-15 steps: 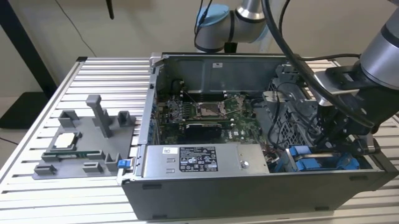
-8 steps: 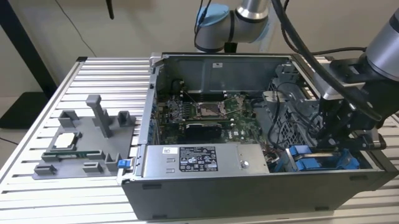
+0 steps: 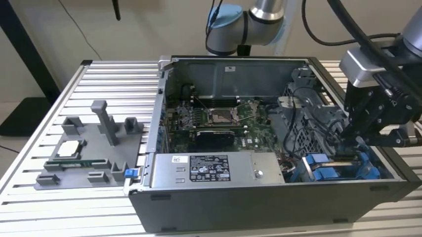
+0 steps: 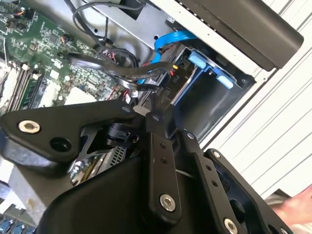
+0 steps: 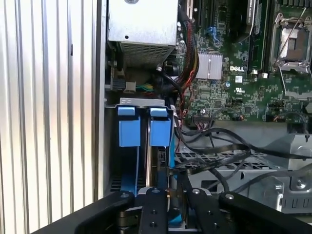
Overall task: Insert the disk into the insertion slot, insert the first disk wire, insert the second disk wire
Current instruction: 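Insert the second disk wire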
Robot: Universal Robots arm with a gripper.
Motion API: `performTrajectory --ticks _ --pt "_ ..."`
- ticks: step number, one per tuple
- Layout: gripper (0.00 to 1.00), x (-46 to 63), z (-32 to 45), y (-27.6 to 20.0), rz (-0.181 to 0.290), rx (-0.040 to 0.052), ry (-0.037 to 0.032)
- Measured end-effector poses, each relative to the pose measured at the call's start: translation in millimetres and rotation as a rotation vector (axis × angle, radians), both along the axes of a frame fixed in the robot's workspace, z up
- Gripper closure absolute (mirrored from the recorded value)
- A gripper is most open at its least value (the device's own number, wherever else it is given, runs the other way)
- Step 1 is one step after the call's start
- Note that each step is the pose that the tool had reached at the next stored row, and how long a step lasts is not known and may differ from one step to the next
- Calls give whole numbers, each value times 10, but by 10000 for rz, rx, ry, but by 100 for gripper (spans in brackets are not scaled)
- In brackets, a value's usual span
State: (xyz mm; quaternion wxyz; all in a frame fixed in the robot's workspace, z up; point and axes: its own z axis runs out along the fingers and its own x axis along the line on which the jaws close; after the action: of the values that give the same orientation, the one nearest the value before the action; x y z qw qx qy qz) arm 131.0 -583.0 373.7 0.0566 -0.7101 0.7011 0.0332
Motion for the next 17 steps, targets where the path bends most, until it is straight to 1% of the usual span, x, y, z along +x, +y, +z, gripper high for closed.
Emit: performTrajectory --ticks 1,3,4,6,10,11,14,17 --pt "0 1 12 0 1 2 33" --pt "0 0 22 0 0 2 182" --pt "0 0 36 0 0 1 227" --pt "0 10 71 0 0 0 257" --pt "0 53 197 0 1 -1 378" --pt "0 56 225 0 0 2 390" --pt "0 56 274 0 -2 1 394" --pt "0 57 296 0 0 2 394"
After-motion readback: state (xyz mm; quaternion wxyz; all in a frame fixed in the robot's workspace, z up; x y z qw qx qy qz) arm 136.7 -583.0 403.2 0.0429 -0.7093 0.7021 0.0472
